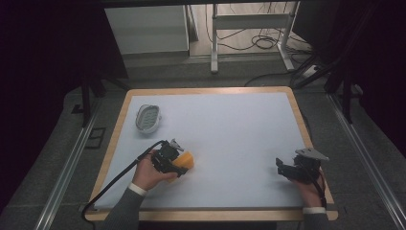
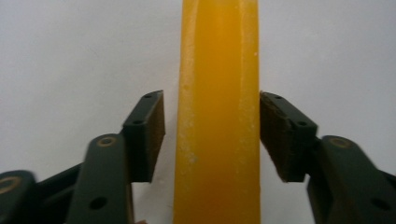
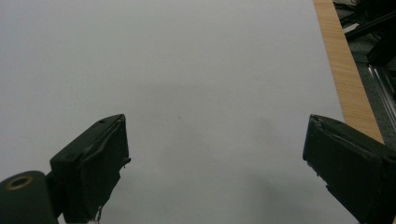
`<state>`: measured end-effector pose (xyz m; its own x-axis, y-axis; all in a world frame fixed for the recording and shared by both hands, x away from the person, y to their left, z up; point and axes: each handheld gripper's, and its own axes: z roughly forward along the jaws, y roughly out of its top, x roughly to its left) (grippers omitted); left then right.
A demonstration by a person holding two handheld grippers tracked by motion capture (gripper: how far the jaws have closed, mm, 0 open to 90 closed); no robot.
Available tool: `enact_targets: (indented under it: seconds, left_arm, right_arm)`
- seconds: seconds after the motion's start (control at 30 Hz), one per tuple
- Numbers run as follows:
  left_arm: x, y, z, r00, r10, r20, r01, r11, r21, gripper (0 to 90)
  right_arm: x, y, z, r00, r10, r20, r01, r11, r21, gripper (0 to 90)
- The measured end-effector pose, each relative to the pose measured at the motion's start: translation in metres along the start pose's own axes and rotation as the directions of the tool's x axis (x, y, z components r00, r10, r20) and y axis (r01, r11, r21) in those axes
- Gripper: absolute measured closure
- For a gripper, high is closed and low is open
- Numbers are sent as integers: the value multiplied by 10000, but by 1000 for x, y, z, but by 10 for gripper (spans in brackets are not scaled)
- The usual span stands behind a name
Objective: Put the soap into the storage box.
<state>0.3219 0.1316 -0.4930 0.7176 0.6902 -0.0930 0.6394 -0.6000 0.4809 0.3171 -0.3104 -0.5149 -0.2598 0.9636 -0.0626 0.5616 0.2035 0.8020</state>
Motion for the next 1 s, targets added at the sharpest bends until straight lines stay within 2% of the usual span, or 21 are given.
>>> enact_targets:
  seconds: [0.1, 0.2, 0.33, 0.47, 0.57, 0.7, 1.0]
  left_arm:
    - [0, 0, 2, 9999, -82, 79, 82, 9999, 62, 524]
    - [0, 0, 3, 9998, -156, -76, 157, 9998, 98, 586]
    - [-1, 0, 3, 9997, -179, -165, 180, 9998, 91, 596]
    - [1, 0, 2, 9997, -221, -83, 222, 9997, 128, 605]
    - [-2, -1, 0, 9991, -133, -397, 128, 9998, -124, 608]
    - [-1, 0, -3, 9998, -171, -32, 171, 9998, -125, 608]
    - [9, 0, -17, 9991, -416, -72, 412, 9983, -413, 608]
  right_arm:
    - [0, 0, 0, 10000, 25, 4, -26, 10000, 39, 70]
    - [0, -1, 1, 10000, 23, 1, -23, 10000, 62, 69]
    - [0, 0, 0, 10000, 26, 16, -26, 10000, 44, 70]
    - [-1, -1, 0, 10000, 18, 36, -18, 10000, 30, 70]
    - [-1, -1, 1, 10000, 29, 59, -29, 10000, 31, 70]
    - [-2, -1, 1, 9999, 32, 96, -33, 10000, 71, 70]
    - [-2, -1, 0, 9999, 12, 105, -12, 10000, 61, 70]
